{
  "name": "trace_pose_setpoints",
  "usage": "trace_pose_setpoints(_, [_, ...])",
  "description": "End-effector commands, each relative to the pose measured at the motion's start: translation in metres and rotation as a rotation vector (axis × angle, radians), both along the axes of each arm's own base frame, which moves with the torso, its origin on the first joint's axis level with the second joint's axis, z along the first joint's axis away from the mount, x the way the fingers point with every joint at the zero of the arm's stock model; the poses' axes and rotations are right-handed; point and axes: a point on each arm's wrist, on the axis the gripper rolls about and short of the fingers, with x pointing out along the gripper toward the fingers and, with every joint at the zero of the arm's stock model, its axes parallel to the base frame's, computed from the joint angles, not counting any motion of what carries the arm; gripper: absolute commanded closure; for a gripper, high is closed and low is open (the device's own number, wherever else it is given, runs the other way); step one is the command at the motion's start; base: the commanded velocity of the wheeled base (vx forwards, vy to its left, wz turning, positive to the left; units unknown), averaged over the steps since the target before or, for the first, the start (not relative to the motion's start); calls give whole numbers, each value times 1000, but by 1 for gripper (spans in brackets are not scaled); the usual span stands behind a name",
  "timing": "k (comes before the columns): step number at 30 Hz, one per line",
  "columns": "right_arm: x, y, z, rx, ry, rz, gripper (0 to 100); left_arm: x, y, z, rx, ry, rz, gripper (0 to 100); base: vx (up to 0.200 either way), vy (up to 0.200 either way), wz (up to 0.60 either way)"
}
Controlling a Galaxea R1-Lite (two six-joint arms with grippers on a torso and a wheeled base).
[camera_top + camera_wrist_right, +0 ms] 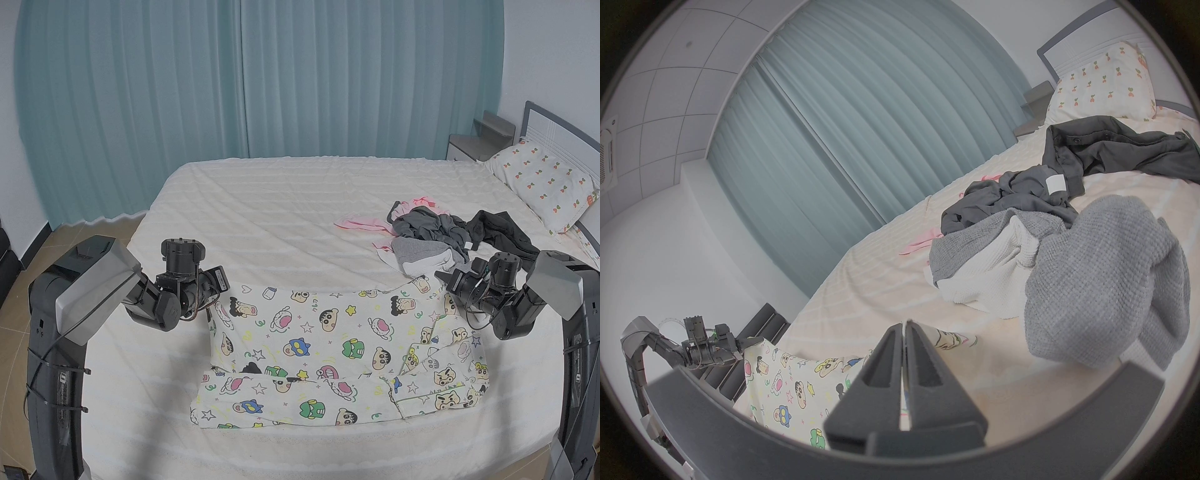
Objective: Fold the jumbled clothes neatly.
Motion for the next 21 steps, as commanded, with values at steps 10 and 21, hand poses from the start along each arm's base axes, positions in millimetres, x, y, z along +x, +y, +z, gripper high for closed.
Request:
trace_pose_setpoints(10, [0,0,2,14,10,-1,100,7,0,7,-4,-27,1,100,0,0,0])
trace_pose_setpoints(21, [-3,0,-19,-62,145,32,0,5,-3,-3,2,-2,-6,100,0,0,0])
